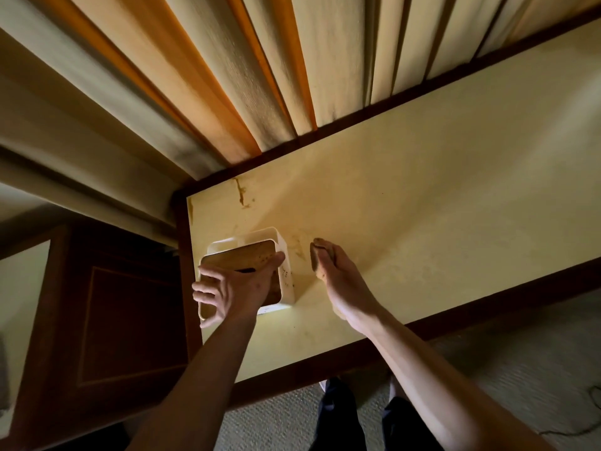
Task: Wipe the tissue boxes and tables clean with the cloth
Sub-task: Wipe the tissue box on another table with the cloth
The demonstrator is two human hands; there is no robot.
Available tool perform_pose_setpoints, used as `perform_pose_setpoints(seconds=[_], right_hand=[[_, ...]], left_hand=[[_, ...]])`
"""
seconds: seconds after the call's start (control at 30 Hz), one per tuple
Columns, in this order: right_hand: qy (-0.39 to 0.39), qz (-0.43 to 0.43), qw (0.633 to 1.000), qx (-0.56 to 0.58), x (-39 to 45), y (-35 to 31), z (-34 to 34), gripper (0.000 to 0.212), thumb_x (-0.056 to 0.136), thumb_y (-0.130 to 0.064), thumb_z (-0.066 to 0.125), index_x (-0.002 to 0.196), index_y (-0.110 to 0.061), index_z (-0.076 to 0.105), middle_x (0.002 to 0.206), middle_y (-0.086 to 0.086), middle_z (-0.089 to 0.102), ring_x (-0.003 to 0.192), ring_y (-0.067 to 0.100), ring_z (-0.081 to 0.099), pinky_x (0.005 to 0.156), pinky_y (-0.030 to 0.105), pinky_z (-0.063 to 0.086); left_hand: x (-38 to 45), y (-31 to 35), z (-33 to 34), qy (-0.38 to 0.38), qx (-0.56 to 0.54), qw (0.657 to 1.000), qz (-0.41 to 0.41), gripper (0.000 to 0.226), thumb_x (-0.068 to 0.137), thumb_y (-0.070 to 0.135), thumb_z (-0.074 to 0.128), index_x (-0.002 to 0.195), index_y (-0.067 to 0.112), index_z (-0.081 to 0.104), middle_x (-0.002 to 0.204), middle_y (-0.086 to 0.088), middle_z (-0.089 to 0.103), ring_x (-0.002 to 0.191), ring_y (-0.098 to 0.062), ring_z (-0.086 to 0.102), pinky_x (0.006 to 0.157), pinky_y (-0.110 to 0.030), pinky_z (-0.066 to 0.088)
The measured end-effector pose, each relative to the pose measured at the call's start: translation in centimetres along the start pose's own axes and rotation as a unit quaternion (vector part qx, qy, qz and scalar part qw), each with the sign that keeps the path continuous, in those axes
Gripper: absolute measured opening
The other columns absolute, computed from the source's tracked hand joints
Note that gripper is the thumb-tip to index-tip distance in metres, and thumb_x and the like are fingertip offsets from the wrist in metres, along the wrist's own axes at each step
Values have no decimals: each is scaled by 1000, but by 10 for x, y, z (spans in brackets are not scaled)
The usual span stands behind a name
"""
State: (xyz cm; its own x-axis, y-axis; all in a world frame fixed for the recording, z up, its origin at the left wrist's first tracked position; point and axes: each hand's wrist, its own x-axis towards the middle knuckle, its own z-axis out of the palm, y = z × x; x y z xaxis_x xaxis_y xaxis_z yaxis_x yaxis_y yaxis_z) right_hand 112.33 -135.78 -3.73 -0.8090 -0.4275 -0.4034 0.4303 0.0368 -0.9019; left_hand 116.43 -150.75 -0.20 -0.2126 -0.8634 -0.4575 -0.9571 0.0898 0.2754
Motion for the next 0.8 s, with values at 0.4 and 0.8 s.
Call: perform_pose_setpoints(seconds=[0.4, 0.8], right_hand=[[-59, 62, 995, 55, -7, 20, 27, 30, 106, -36, 36, 103, -27, 65, 119, -3, 64, 96, 0, 60, 91, 24, 46], [-79, 126, 980, 135, 10, 32, 68, 61, 103, -43, 34, 154, -38, 2, 158, -14, 15, 130, 2, 37, 115, 34, 23]], left_hand=[[45, -17, -50, -191, 360, 860, 306, 162, 42, 78, 82, 146, 38, -37, 148, 3, -52, 134, -25, -49, 112, -72, -5], [72, -13, -50, -222, 359, 844, 332, 158, 45, 64, 89, 151, 38, -26, 158, 9, -36, 144, -22, -38, 120, -58, 9]])
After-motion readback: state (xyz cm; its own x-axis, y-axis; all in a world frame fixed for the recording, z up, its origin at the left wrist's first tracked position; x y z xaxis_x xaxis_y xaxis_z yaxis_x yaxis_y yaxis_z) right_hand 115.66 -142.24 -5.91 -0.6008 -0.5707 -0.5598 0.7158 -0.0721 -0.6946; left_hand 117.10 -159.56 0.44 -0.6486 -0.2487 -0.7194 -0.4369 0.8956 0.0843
